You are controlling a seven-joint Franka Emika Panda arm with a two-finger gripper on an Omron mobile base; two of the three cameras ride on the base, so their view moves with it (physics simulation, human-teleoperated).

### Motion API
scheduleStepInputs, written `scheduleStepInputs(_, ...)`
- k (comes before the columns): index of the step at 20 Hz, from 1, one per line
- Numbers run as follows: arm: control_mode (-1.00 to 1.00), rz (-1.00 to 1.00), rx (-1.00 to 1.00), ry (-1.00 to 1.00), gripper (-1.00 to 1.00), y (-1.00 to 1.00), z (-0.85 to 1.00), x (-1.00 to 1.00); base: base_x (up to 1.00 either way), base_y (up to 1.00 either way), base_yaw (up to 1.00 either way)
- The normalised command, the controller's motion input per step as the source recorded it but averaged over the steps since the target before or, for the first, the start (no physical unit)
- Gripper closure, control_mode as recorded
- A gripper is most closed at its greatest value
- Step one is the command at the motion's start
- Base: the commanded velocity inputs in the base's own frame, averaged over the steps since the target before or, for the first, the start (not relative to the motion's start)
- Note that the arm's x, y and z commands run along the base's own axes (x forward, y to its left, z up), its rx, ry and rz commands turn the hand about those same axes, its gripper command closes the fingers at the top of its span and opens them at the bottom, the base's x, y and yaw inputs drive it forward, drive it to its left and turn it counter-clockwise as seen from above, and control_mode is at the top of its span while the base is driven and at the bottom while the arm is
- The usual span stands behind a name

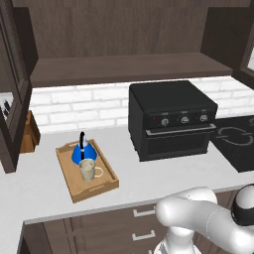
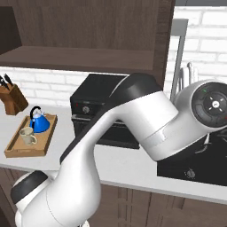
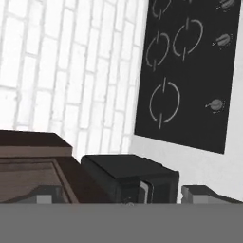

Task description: Pick the kettle from the counter and place it on the tray. Then pick the mug from the cabinet and place it on the tray. Then close the cabinet doors.

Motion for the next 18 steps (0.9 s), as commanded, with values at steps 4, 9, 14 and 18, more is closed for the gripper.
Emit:
scheduleStepInputs(4, -1.0, 0.12, 0.0, 0.0, -1.0, 0.19, -0.01, 0.1, 0.0, 0.0, 0.0)
scheduleStepInputs(9, -1.0, 0.1, 0.0, 0.0, -1.0, 0.21, 0.0, 0.11, 0.0, 0.0, 0.0)
scheduleStepInputs(14, -1.0, 0.12, 0.0, 0.0, -1.0, 0.38, 0.0, 0.01, 0.0, 0.0, 0.0)
scheduleStepInputs(18, -1.0, 0.16, 0.0, 0.0, -1.0, 0.52, 0.0, 0.0, 0.0, 0.0, 0.0)
